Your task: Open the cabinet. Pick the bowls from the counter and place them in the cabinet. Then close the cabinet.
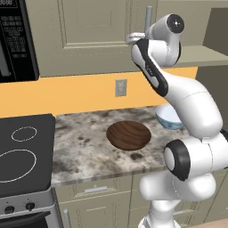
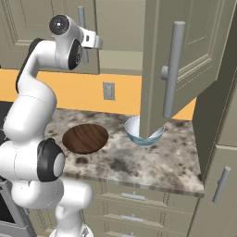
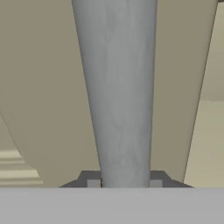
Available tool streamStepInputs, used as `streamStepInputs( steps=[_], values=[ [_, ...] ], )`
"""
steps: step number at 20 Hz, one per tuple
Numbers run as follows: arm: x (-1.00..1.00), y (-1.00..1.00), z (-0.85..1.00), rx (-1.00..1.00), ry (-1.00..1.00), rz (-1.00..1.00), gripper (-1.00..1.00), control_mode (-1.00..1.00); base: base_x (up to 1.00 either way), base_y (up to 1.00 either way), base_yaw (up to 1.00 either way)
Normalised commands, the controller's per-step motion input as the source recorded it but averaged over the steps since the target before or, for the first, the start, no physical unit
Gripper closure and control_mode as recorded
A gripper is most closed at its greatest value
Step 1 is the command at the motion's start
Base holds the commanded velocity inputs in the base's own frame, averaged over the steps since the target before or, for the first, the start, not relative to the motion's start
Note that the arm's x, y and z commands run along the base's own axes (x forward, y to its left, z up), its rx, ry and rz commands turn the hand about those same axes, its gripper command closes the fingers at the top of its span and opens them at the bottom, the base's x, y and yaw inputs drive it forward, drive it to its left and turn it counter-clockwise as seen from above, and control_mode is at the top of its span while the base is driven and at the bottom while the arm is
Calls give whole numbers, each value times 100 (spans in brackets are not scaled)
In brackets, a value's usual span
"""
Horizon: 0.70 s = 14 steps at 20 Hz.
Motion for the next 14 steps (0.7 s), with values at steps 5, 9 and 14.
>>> streamStepInputs(
  steps=[5, 9, 14],
  values=[
    [0, 0, 0, 0, 0, 0, 100, -100, 0, 0, 0],
    [-4, 0, 0, 1, 0, 0, 100, -100, 0, 0, 0],
    [-32, 0, 0, 0, 0, 0, 100, -100, 0, 0, 0]
  ],
)
